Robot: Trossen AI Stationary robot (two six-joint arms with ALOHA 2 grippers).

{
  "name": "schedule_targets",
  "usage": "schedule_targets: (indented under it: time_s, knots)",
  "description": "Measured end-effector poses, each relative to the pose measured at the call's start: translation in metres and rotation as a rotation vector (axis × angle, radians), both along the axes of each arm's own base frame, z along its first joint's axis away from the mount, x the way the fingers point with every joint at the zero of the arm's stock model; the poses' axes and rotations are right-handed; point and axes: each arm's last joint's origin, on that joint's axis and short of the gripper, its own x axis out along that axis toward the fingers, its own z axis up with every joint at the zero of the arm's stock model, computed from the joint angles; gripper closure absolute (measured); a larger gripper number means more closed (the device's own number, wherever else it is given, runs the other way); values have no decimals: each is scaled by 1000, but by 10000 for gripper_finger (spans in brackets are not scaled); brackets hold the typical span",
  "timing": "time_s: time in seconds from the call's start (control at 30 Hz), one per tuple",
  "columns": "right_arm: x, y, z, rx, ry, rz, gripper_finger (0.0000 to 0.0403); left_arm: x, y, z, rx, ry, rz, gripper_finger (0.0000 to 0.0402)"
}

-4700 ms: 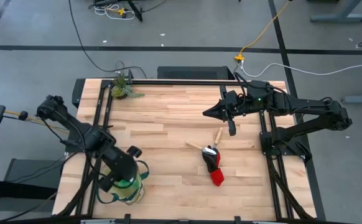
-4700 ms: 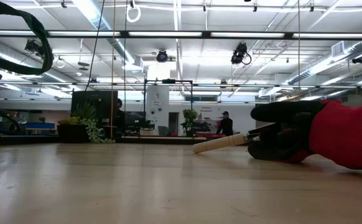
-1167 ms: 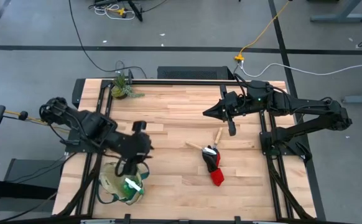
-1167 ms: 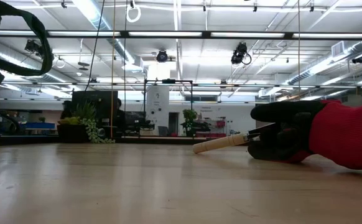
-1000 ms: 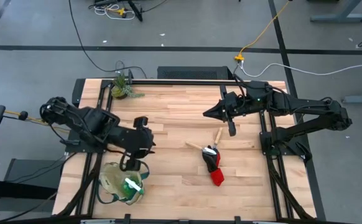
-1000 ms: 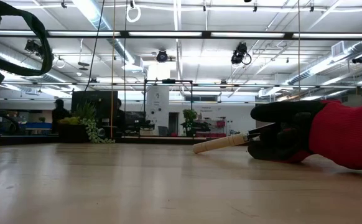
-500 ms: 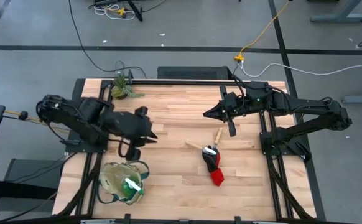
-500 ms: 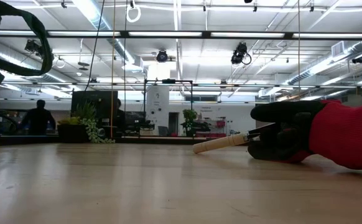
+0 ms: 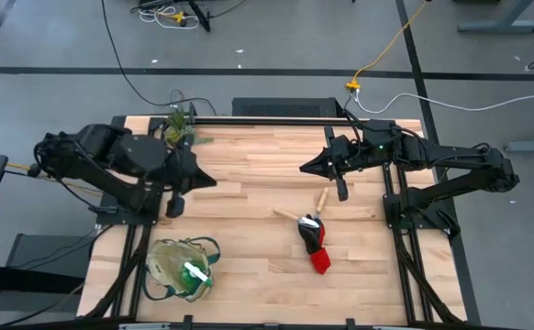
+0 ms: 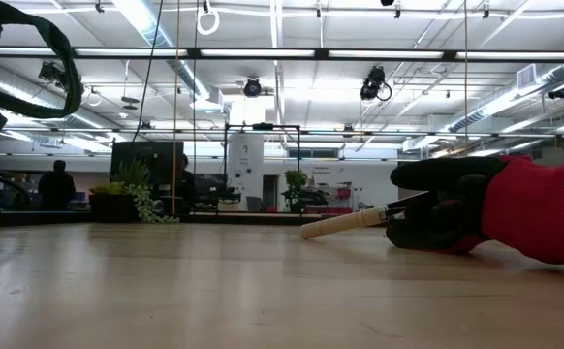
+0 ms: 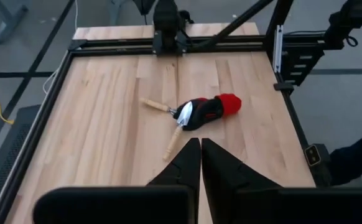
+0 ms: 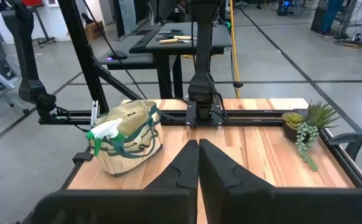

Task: Pick & Place Garden tools in Gardening bag
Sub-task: Put the brown trowel into the white gardening bag

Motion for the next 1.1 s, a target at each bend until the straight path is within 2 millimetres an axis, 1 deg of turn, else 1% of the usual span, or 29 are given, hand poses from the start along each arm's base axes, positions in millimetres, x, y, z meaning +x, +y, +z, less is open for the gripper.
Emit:
schedule_targets:
  time_s: [0.17, 0.47, 0.67, 0.83, 0.93, 1.1]
  knots:
    - [0, 0, 0, 0, 1, 0, 387, -5, 4, 3, 2, -14, 9, 396]
    - [0, 0, 0, 0, 1, 0, 387, -7, 6, 2, -17, -19, 23, 398]
    - [0, 0, 0, 0, 1, 0, 387, -12, 7, -17, -49, -27, 34, 398]
    - [0, 0, -1, 1, 10, -5, 387, -24, 10, -31, -84, -80, 47, 399]
    - [-1, -1, -3, 23, 35, -52, 386, -30, 11, -42, -108, -100, 58, 397]
    - [-2, -2, -8, 40, 92, -72, 363, -38, 14, -57, -113, -127, 66, 399]
